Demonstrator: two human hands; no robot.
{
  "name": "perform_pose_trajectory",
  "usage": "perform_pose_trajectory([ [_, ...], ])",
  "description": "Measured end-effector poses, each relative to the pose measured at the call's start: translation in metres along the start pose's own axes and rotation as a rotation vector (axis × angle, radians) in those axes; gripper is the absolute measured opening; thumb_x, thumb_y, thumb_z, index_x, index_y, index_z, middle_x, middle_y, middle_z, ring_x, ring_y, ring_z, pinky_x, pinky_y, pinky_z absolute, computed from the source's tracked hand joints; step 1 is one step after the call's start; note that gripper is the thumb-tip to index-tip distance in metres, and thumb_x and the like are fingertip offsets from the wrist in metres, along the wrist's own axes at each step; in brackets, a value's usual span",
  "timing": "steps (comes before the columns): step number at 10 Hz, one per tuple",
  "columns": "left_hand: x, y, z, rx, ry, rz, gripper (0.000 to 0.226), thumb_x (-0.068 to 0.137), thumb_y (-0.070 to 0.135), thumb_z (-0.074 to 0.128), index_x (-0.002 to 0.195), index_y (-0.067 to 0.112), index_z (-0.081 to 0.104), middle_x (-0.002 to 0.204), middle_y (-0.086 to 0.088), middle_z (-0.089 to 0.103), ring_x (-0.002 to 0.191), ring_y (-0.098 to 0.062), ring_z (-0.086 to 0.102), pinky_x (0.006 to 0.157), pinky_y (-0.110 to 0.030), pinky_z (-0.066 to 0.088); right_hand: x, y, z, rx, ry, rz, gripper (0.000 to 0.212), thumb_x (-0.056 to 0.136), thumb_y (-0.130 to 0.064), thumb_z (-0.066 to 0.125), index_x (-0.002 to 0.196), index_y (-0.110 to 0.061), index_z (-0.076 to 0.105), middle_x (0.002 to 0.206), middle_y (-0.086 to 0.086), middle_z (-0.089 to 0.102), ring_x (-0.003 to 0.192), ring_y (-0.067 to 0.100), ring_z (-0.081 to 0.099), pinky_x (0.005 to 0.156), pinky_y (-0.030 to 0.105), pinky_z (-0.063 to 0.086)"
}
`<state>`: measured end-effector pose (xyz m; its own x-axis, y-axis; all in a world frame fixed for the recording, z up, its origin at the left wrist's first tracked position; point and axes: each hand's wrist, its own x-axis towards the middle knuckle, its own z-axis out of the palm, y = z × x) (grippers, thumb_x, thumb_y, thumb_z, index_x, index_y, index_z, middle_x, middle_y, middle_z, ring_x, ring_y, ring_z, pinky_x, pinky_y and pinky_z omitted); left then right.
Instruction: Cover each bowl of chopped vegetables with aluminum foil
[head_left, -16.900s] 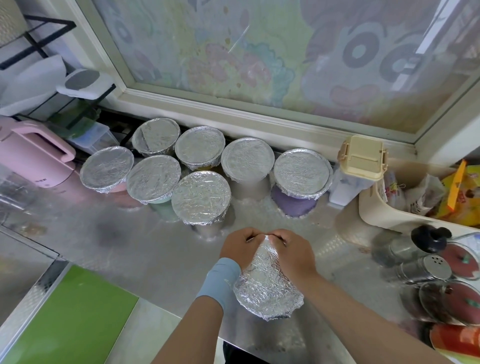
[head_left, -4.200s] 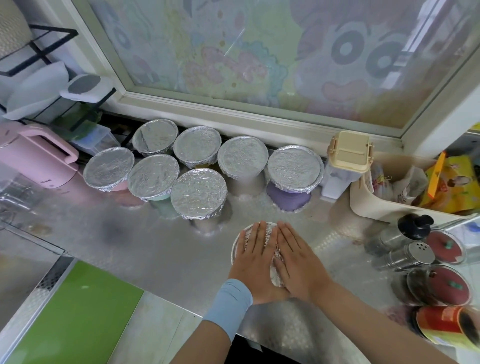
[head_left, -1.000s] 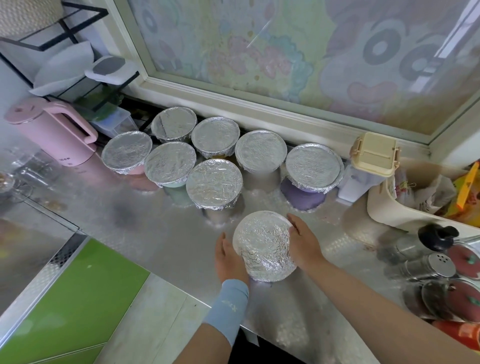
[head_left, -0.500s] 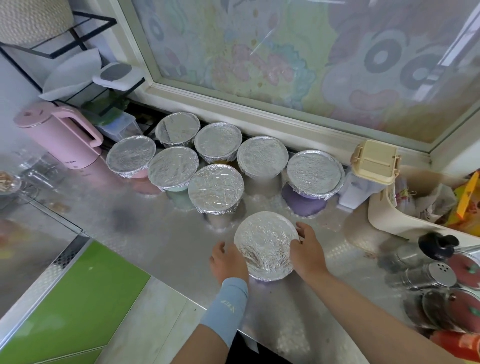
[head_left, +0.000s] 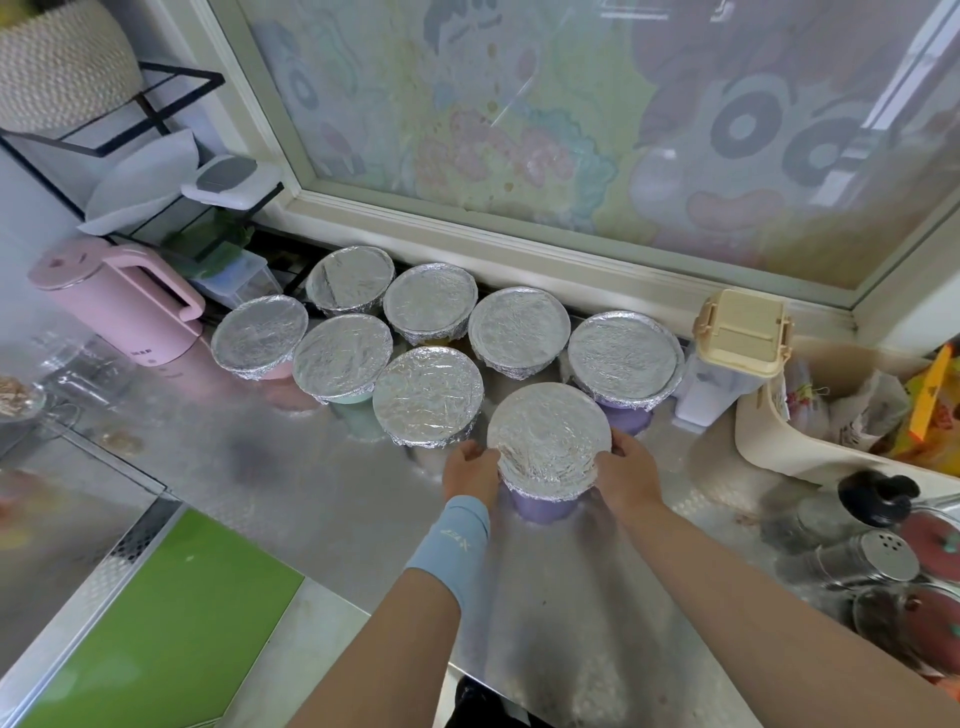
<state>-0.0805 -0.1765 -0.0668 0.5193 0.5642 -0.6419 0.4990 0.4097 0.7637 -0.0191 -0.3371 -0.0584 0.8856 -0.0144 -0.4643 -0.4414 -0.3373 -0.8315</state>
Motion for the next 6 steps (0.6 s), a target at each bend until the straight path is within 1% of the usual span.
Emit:
perform_pose_trajectory([
  [1,0.007,-0.005,0.003,0.031,-0.039,0.0,0.032,0.06,0.03,0.064,0.09,0.021,0.071,0.092,-0.001,0.075,0.092,-0.025,0.071,0.094,-0.043,0.055,0.003,0.001,0.002,0.061,0.023,0.038,0.036,0.071,-0.006,0.045,0.074,-0.031,0.071,0.081,-0.001,0.071,0.083,0.027,0.065,0.075,0.043,0.055],
  [2,0.01,-0.002,0.003,0.04,-0.04,-0.005,0.022,0.068,0.03,0.068,0.089,0.024,0.07,0.094,0.0,0.075,0.093,-0.024,0.07,0.095,-0.042,0.054,0.006,0.001,0.005,0.06,0.004,0.025,0.036,0.063,-0.015,0.044,0.075,-0.035,0.072,0.076,-0.001,0.07,0.075,0.027,0.063,0.068,0.04,0.054],
  [3,0.01,0.003,0.002,0.065,-0.056,0.011,0.01,0.082,0.021,0.065,0.091,0.022,0.07,0.096,-0.002,0.075,0.095,-0.025,0.069,0.096,-0.043,0.054,0.009,-0.001,0.007,0.04,0.015,0.017,0.031,0.072,-0.009,0.046,0.078,-0.029,0.069,0.081,0.0,0.071,0.082,0.03,0.066,0.075,0.045,0.057],
  [4,0.01,0.005,-0.001,0.037,-0.08,0.002,0.008,0.084,0.02,0.063,0.088,0.021,0.069,0.095,-0.004,0.074,0.097,-0.028,0.069,0.096,-0.045,0.053,0.013,0.001,0.009,0.049,0.029,0.014,0.029,0.078,-0.006,0.046,0.079,-0.026,0.066,0.082,-0.003,0.07,0.079,0.025,0.064,0.074,0.039,0.054],
  [5,0.003,0.015,-0.007,0.133,-0.056,0.021,0.012,0.089,0.02,0.058,0.09,0.017,0.069,0.089,-0.004,0.07,0.088,-0.027,0.064,0.092,-0.043,0.054,0.01,-0.006,0.006,0.052,0.045,0.033,0.019,0.08,-0.017,0.048,0.092,-0.024,0.062,0.089,-0.002,0.064,0.083,0.023,0.057,0.075,0.032,0.044],
  [6,0.011,0.019,-0.019,0.37,-0.078,0.063,0.027,0.096,0.011,0.046,0.115,0.002,0.062,0.114,-0.018,0.063,0.102,-0.033,0.059,0.09,-0.035,0.047,0.006,-0.018,0.002,0.011,0.163,-0.016,0.038,0.086,-0.021,0.051,0.123,-0.024,0.056,0.114,-0.002,0.056,0.1,0.02,0.055,0.089,0.033,0.044],
])
